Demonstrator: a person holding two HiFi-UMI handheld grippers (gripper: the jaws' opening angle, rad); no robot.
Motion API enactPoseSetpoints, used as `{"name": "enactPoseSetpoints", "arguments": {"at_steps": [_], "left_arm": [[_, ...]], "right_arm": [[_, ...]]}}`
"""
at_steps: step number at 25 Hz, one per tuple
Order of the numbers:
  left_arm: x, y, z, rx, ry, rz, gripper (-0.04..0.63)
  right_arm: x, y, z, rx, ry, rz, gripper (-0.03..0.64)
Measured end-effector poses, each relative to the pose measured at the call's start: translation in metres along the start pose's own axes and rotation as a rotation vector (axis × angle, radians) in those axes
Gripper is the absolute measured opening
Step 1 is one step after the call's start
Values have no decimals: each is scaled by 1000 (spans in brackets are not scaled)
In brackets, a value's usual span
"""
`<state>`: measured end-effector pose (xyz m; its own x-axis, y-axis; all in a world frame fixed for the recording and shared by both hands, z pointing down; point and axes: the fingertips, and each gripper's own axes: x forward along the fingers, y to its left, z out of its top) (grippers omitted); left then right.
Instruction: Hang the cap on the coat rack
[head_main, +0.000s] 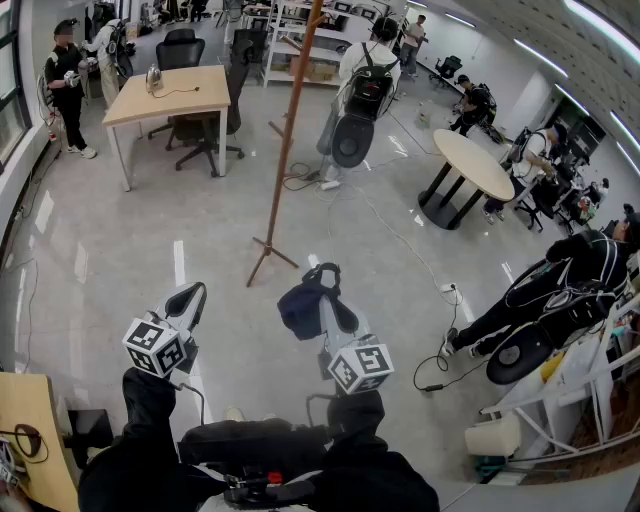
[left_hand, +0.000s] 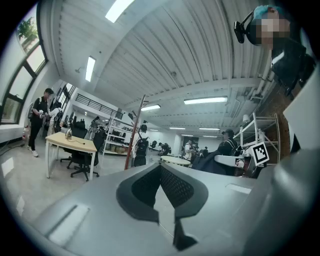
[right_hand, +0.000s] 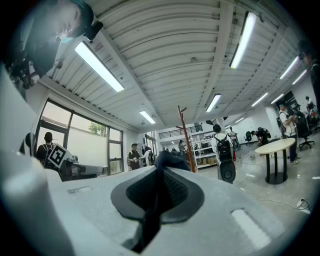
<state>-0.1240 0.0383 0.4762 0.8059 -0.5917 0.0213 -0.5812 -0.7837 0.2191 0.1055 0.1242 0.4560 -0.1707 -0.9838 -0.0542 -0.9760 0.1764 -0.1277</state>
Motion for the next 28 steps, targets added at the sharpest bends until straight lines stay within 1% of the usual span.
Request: {"name": "enactPoseSetpoints", "arguments": {"at_steps": [8,12,17,28], "left_arm": [[5,-9,0,2,0,6,3],[9,-19,-1,21,7,15,3],[16,-28,0,32,12,22,3],[26,-46,-9,30,17,37,3]], "right_arm": [[-5,-8,0,2,8,5,9],[-13,-16,2,19,1,4,9],[-15,-23,4,18,3,21,9],[-22,-38,-4,28,14,51,9]]}}
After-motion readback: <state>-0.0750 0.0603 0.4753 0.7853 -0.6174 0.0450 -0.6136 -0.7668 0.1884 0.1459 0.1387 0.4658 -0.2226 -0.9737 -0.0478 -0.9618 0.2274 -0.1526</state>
